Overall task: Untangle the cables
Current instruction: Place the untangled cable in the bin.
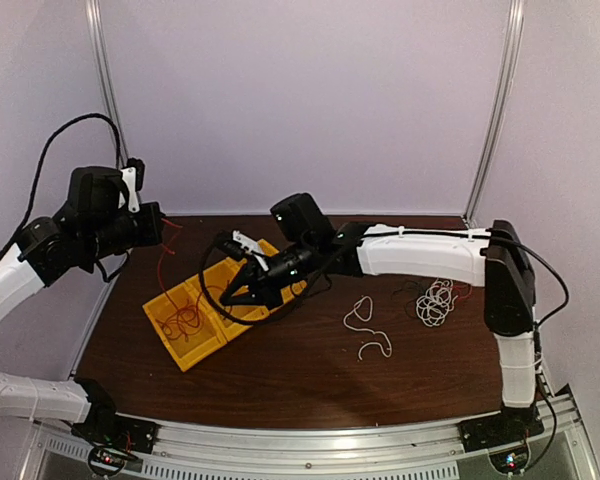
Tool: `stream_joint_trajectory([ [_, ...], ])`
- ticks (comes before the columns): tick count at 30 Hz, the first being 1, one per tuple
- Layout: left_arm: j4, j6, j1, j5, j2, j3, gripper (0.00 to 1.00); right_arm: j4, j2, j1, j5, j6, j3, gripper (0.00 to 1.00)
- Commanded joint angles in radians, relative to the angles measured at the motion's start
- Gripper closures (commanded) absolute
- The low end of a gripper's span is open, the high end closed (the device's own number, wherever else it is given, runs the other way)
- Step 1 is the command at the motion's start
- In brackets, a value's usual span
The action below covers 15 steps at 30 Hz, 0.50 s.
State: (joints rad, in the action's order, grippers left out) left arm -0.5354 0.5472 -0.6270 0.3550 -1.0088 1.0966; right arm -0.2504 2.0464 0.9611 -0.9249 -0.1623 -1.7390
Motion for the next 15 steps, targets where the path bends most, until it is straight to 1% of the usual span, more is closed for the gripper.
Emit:
stream_joint_trajectory([
  [1, -0.094, -0.059, 0.090, 0.023, 0.009, 0.062, 1.00, 0.208, 0.146, 0.033, -0.060, 0.223, -0.143, 0.98],
  [4, -0.128, -0.087, 0.183, -0.031, -0.005, 0.084, 1.00, 0.241, 0.280, 0.042, -0.101, 0.311, -0.283, 0.98],
  [5, -0.133, -0.091, 0.196, -0.043, -0.004, 0.088, 1.00, 0.247, 0.315, 0.042, -0.105, 0.333, -0.324, 0.98],
  [10, -0.137, -0.091, 0.203, -0.033, 0.024, 0.098, 1.00, 0.292, 0.477, 0.042, -0.098, 0.414, -0.533, 0.97],
  [13, -0.141, -0.090, 0.211, -0.029, 0.031, 0.097, 1.00, 0.393, 0.529, 0.042, -0.093, 0.487, -0.553, 0.94],
  [15, -0.141, -0.090, 0.213, -0.043, 0.031, 0.093, 1.00, 0.419, 0.553, 0.043, -0.082, 0.507, -0.556, 0.94],
])
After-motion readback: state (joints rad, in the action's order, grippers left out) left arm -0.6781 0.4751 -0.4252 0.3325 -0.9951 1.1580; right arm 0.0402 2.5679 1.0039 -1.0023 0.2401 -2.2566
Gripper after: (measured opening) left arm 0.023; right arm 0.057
